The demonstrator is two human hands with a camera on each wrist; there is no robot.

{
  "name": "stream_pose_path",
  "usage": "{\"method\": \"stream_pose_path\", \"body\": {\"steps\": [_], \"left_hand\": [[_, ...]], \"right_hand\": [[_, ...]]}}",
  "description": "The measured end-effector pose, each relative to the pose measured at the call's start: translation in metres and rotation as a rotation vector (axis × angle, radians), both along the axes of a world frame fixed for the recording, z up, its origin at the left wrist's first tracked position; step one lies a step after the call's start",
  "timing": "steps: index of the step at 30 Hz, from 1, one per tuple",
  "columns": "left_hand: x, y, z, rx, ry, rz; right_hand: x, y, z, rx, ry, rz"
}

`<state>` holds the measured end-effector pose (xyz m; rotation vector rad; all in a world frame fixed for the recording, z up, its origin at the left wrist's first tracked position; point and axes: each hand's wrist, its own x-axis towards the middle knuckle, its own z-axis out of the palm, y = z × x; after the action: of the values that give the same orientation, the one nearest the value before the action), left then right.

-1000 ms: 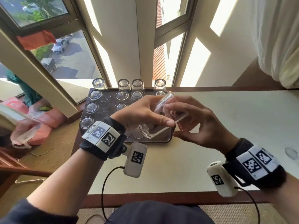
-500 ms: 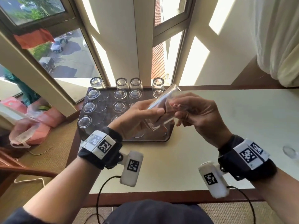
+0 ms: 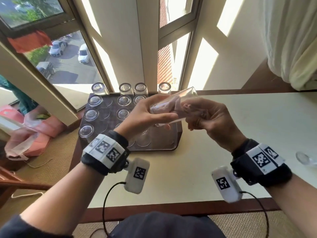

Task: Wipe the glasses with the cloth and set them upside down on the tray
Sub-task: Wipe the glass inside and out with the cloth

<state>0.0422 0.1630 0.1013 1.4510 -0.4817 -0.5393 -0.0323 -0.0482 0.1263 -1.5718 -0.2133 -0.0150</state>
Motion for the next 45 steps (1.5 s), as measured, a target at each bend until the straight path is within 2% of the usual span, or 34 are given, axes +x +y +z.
{"method": "stream_pose_path", "body": {"steps": [1, 2, 3, 6, 7, 8, 9, 12, 13, 14, 16, 19, 21, 22, 23, 26, 28, 30, 33, 34, 35, 36, 39, 40, 41, 42, 45], "left_hand": [[0.001, 0.001, 0.001, -0.011, 0.021, 0.002], [0.001, 0.001, 0.001, 0.0, -0.044, 0.025], [0.0, 0.002, 0.003, 0.039, -0.192, 0.061], [0.0, -0.001, 0.002, 0.219, -0.888, 0.177], [0.0, -0.002, 0.001, 0.245, -1.011, 0.205], [0.0, -0.004, -0.002, 0.25, -1.008, 0.227], [0.001, -0.004, -0.004, 0.237, -0.866, 0.224], [-0.004, -0.001, -0.007, -0.033, 0.023, 0.025], [-0.005, 0.001, -0.011, -0.123, 0.192, 0.013], [-0.006, 0.003, -0.013, -0.168, 0.233, 0.034], [-0.012, 0.005, -0.011, -0.174, 0.097, 0.082], [-0.013, 0.009, -0.009, 0.022, -0.425, 0.111], [-0.011, 0.01, -0.009, 0.15, -0.754, 0.159], [-0.011, 0.009, -0.009, 0.161, -0.765, 0.165], [-0.011, 0.008, -0.007, 0.136, -0.669, 0.153], [-0.016, 0.002, -0.001, -0.088, -0.047, 0.116], [-0.015, 0.001, -0.001, -0.16, 0.123, 0.131], [-0.014, 0.001, -0.001, -0.125, -0.028, 0.19], [-0.007, 0.006, -0.009, 0.06, -0.597, 0.231], [-0.005, 0.006, -0.011, 0.113, -0.734, 0.256], [-0.003, 0.007, -0.013, 0.144, -0.751, 0.258], [-0.002, 0.006, -0.011, 0.145, -0.616, 0.229], [-0.003, 0.006, 0.002, -0.057, 0.029, 0.063], [-0.003, 0.008, 0.003, -0.083, 0.097, 0.055], [-0.004, 0.008, 0.005, -0.085, 0.078, 0.063], [-0.006, 0.008, 0.008, -0.065, -0.016, 0.095], [-0.01, 0.008, 0.002, 0.088, -0.536, 0.199]], "right_hand": [[0.0, 0.0, 0.001, -0.045, -0.001, 0.026], [0.0, 0.0, 0.003, -0.058, 0.03, 0.051], [0.0, -0.001, 0.004, -0.031, 0.082, 0.079], [-0.001, 0.0, 0.004, 0.108, 0.211, 0.114], [-0.001, 0.001, 0.004, 0.128, 0.217, 0.094], [0.0, 0.002, 0.006, 0.127, 0.201, 0.062], [0.0, 0.004, 0.006, 0.109, 0.168, 0.025], [0.001, 0.005, 0.007, -0.04, 0.027, -0.012], [0.002, 0.006, 0.006, -0.089, 0.007, 0.007], [0.002, 0.007, 0.005, -0.098, 0.017, 0.024], [0.002, 0.007, 0.001, -0.021, 0.088, 0.049], [-0.001, 0.004, -0.005, 0.156, 0.295, 0.093], [-0.004, 0.002, -0.006, 0.216, 0.33, 0.1], [-0.005, 0.003, -0.004, 0.235, 0.3, 0.084], [-0.005, 0.004, -0.002, 0.233, 0.243, 0.056], [-0.002, 0.009, 0.006, 0.086, 0.038, -0.025], [0.003, 0.014, 0.009, 0.001, -0.004, -0.019], [0.004, 0.018, 0.009, 0.033, 0.06, -0.012], [0.003, 0.02, 0.004, 0.156, 0.239, 0.016], [0.003, 0.02, 0.003, 0.19, 0.257, 0.011], [0.003, 0.021, 0.003, 0.21, 0.251, -0.008], [0.003, 0.023, 0.004, 0.217, 0.225, -0.04], [0.004, 0.022, 0.005, 0.121, 0.108, -0.119], [0.004, 0.021, 0.006, 0.08, 0.099, -0.102], [0.005, 0.019, 0.007, 0.059, 0.119, -0.062], [0.006, 0.016, 0.009, 0.059, 0.157, -0.01], [0.008, 0.011, 0.012, 0.129, 0.28, 0.073]]}}
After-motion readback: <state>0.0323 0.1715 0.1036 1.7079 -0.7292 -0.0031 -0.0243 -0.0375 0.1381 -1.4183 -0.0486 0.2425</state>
